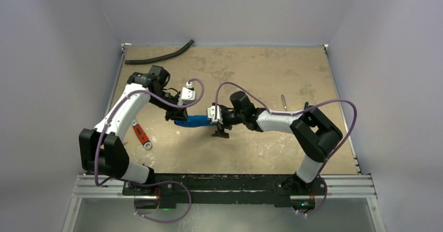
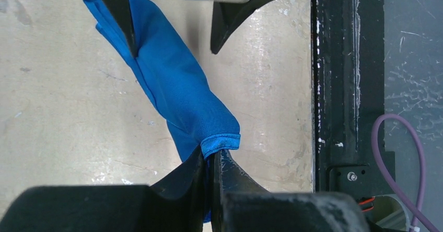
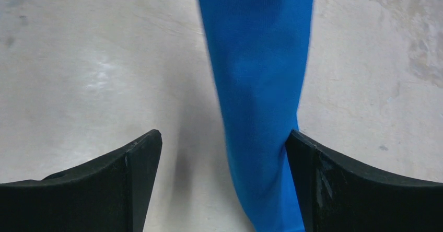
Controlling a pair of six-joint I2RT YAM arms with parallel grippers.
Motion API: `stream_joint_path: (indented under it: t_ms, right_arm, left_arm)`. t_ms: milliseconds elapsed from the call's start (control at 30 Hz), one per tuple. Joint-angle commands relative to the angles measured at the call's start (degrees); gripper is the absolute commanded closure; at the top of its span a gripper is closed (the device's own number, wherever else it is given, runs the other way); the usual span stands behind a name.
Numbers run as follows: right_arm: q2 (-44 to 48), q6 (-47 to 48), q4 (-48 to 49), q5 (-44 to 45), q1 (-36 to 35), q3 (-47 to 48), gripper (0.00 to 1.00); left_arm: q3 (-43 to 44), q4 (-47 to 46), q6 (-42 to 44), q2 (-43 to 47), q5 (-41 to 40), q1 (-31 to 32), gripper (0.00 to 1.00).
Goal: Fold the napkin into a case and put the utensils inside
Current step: Turn over the smaller rectangle folded napkin at the center of the board.
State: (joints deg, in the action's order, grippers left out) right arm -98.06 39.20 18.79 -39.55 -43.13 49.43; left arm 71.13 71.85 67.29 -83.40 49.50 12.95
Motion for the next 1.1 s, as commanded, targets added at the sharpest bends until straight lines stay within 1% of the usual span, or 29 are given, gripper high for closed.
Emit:
stream_joint_path:
  t_ms: [0, 33, 67, 133, 167, 233, 333, 400, 433, 500, 600, 633, 700, 733, 833, 867, 900, 1000, 1067]
  right_arm:
    - [-2.9, -0.89, 4.55, 5.63, 0.23, 4.7, 0.2]
    - [-3.78, -1.64, 3.54, 5.36, 0.43, 5.87, 0.3]
    - [-4.41, -2.51, 3.17, 5.78, 0.6, 6.66, 0.43]
    - [-4.97, -3.71, 3.02, 5.84, 1.04, 7.47, 0.72]
    - [-4.99, -4.07, 3.4, 5.96, 1.19, 7.62, 0.82]
    - [-5.01, -4.45, 4.42, 6.08, 1.23, 7.53, 0.91]
    - [-5.11, -5.02, 3.7, 4.82, 1.26, 8.2, 1.0]
    - [-4.24, -5.45, 0.44, 2.05, 1.73, 9.59, 1.0]
    - [-3.58, -5.37, -3.13, -0.54, 2.07, 10.9, 1.0]
    - [-3.23, -3.11, -15.08, -5.33, 2.87, 16.12, 1.0]
    - [-4.82, 2.25, -40.74, -8.49, 3.05, 26.75, 1.0]
    - [-5.52, 3.72, -47.26, -9.43, 3.06, 29.44, 1.0]
    - [-7.17, 5.02, -57.29, -10.06, 3.01, 32.62, 1.0]
    - [-7.85, 4.75, -60.73, -10.69, 3.0, 32.91, 1.0]
    - [-5.72, 1.01, -61.04, -12.74, 2.97, 30.1, 0.99]
    - [-5.38, 3.03, -63.11, -13.25, 2.88, 29.45, 0.98]
    - [-4.48, 2.76, -62.78, -13.79, 2.53, 27.14, 0.96]
    - [-1.87, -2.97, -55.35, -13.55, 0.5, 18.44, 0.93]
    - [-3.95, -2.71, -55.06, -12.89, -1.0, 17.6, 0.93]
  left_arm:
    - [3.81, 0.92, 2.1, 0.79, 3.36, -1.2, 1.0]
    - [4.26, 1.18, 2.06, 0.78, 3.59, -1.53, 1.0]
    - [4.46, 1.62, 2.18, 0.86, 3.73, -1.73, 1.0]
    - [4.5, 2.38, 2.71, 1.01, 3.89, -2.1, 1.0]
    - [4.27, 2.55, 2.79, 1.18, 4.0, -2.22, 1.0]
    - [3.96, 2.88, 2.72, 1.64, 4.29, -2.47, 1.0]
    - [4.07, 3.12, 2.09, 2.39, 4.47, -2.62, 1.0]
    - [4.29, 3.12, 1.44, 2.65, 4.47, -2.86, 1.0]
    - [4.54, 3.04, 1.16, 2.62, 4.72, -2.99, 1.0]
    - [5.01, 2.94, 0.4, 2.33, 5.32, -3.35, 1.0]
    - [4.95, 2.98, -0.52, 1.71, 6.31, -3.46, 1.0]
    - [4.53, 3.3, -0.68, 1.4, 6.51, -3.45, 1.0]
    - [3.81, 4.48, -0.77, 1.08, 7.02, -3.46, 1.0]
    - [3.32, 5.32, -0.65, 0.95, 7.48, -3.45, 1.0]
    - [0.78, 6.3, -0.81, 0.96, 8.32, -3.46, 1.0]
    - [-0.13, 6.25, -0.98, 0.83, 8.4, -3.44, 1.0]
    - [-1.29, 5.78, -1.35, 0.68, 8.56, -3.64, 1.0]
    - [-6.05, 4.73, -0.92, -0.73, 9.01, -3.92, 1.0]
    - [-7.68, 3.79, -1.02, -2.53, 9.35, -3.9, 1.0]
